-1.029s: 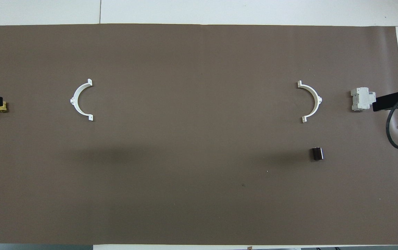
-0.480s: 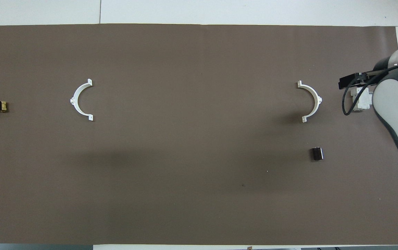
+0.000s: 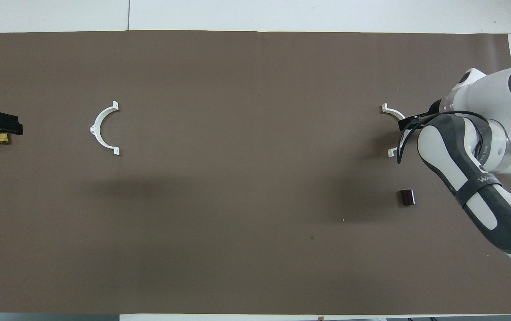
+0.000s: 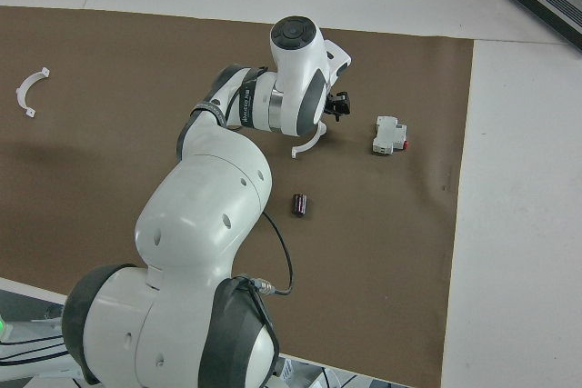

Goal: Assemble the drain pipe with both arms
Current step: 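Reach the right gripper to one clamp half while the left gripper reaches the other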

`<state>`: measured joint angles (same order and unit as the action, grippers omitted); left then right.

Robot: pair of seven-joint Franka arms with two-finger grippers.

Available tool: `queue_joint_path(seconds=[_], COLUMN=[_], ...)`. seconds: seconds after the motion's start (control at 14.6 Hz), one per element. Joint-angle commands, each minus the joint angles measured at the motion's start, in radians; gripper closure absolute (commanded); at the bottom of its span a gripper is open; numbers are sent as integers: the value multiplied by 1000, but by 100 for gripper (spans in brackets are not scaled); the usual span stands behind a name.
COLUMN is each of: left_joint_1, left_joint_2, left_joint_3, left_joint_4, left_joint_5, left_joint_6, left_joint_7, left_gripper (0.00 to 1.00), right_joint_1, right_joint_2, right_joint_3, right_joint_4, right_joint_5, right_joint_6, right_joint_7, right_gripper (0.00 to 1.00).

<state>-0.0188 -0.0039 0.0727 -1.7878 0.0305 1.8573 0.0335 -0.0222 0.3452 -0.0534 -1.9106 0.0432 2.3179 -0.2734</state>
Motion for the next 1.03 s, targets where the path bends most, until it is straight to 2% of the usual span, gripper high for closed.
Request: queue_joint_path(seconds=[0.0,0.14,0.21,0.69,0.75,0.96], left_joint_1=[-9,-26,-39,-76,-81,-101], left_joint_2=[53,119,148,294,317,352], left_joint_3=[-1,1,1,2,1,2], left_joint_4=[-33,-41,-50,-110,-110,-134], left_joint_5=[-3,-3,-3,-1,-1,-1], left_joint_6=[83,156,195,433,463,494], left_joint_7=[14,11,8,-9,-10,-15], left_gripper=[0,0,0,0,0,0], right_joint_1=[-28,-25,-24,-12,-12,-13], right_joint_2=[32,34,35,41,44,54], right_joint_3=[6,6,6,7,7,7], right_joint_4=[-7,-7,-7,-5,-5,-4], right_joint_5=[38,59,61,61,61,61], right_joint_6=[35,37,37,46,51,57], right_joint_7=[-65,-69,-69,-67,-69,-70], right_gripper=[25,38,41,44,50,78])
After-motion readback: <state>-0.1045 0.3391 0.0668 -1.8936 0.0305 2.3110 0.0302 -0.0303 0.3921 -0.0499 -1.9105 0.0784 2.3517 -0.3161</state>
